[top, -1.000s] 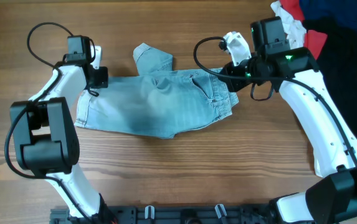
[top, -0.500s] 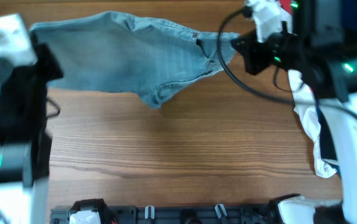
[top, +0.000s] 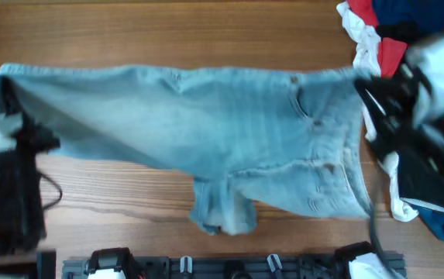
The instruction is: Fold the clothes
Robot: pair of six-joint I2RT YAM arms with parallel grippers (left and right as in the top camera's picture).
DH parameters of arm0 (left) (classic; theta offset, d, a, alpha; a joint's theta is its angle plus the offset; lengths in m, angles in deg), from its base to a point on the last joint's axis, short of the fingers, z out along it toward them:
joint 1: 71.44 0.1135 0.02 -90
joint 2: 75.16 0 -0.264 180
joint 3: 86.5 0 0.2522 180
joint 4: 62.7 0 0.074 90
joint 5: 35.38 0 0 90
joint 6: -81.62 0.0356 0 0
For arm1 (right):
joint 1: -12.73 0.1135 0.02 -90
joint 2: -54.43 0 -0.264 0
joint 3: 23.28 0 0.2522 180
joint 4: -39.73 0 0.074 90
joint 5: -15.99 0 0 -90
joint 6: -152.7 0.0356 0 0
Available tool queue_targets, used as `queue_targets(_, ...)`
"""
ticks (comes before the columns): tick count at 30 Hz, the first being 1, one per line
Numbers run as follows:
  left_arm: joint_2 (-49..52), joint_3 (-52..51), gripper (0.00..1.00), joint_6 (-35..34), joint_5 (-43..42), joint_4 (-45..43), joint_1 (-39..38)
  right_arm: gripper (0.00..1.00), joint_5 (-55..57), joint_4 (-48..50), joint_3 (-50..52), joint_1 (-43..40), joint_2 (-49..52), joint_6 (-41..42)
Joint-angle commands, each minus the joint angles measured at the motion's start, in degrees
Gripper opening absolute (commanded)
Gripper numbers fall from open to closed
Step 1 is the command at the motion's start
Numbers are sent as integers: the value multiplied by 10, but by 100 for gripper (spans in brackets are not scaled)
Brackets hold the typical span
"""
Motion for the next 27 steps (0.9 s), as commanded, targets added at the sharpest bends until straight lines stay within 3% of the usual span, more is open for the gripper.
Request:
queue_targets(1,113,2,4,-10,9,-15,2,4,37,24,0,0,125,11)
queue_targets(8,381,2,4,-58,-30,-125,2,4,3,150,0,-42,374,36)
queue_targets(15,644,2,4,-85,-38,-342,2,4,15,423,0,-58,624,52)
queue_targets(22,747,2,4,-133,-38,-465,2,4,64,606,0,-59,742,105)
queue_targets(23,750,2,5,-136,-38,-481,2,26,72,635,0,-59,748,106)
queue_targets(24,751,2,32,-136,-38,-504,2,59,82,660,0,-59,748,110)
queue_targets(25,751,2,100,-136,-38,-526,2,98,95,681,0,-61,745,129)
queue_targets(27,751,2,100,-143,-38,-542,2,99,94,684,0,-63,733,150)
